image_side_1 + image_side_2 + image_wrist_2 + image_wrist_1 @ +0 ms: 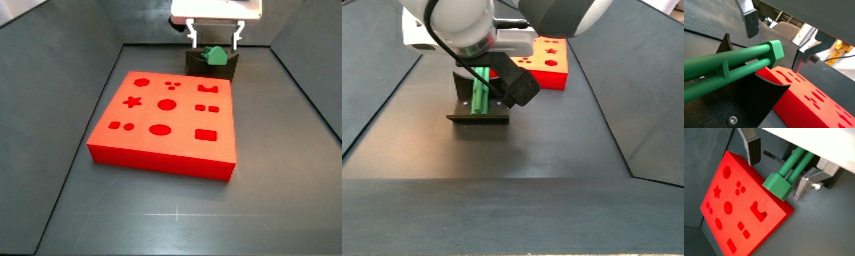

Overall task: Pick up the 3 prong object. Move up. Rotate the 3 prong object. Place the 3 prong object on the fixture. Regrasp the 3 prong object. Move to above the board. Insert the 3 prong object.
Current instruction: Regrasp the 3 prong object.

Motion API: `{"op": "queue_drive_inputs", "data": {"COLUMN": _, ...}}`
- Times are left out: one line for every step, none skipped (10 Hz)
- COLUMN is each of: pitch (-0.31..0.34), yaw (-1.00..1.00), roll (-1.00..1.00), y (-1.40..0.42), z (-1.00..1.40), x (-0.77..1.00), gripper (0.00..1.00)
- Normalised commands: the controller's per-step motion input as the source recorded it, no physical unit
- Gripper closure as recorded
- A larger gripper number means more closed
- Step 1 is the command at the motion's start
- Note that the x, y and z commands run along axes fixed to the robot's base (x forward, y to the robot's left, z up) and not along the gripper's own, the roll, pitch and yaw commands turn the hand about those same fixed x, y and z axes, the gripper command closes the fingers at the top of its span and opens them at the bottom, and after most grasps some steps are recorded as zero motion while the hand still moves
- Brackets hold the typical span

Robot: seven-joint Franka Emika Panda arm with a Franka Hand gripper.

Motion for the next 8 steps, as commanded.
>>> {"op": "queue_drive_inputs", "data": {"pitch": -0.016, "yaw": 0.01, "roll": -0.03, "y": 0.00, "z": 1.00, "x": 0.00, "gripper": 0.00}}
{"op": "queue_drive_inputs", "data": {"pitch": -0.015, "yaw": 0.02, "roll": -0.02, "y": 0.00, "z": 1.00, "x": 0.00, "gripper": 0.00}}
{"op": "queue_drive_inputs", "data": {"pitch": -0.014, "yaw": 0.03, "roll": -0.01, "y": 0.01, "z": 1.00, "x": -0.02, "gripper": 0.00}}
{"op": "queue_drive_inputs", "data": {"pitch": -0.010, "yaw": 0.03, "roll": 0.00, "y": 0.01, "z": 1.00, "x": -0.03, "gripper": 0.00}}
{"op": "queue_drive_inputs", "data": {"pitch": -0.006, "yaw": 0.03, "roll": 0.00, "y": 0.01, "z": 1.00, "x": -0.03, "gripper": 0.00}}
{"op": "queue_drive_inputs", "data": {"pitch": 0.002, "yaw": 0.03, "roll": 0.00, "y": 0.01, "z": 0.87, "x": -0.03, "gripper": 0.00}}
{"op": "queue_drive_inputs", "data": {"pitch": 0.010, "yaw": 0.03, "roll": 0.00, "y": 0.01, "z": 0.60, "x": -0.04, "gripper": 0.00}}
{"op": "queue_drive_inputs", "data": {"pitch": 0.016, "yaw": 0.03, "roll": 0.00, "y": 0.01, "z": 0.40, "x": -0.04, "gripper": 0.00}}
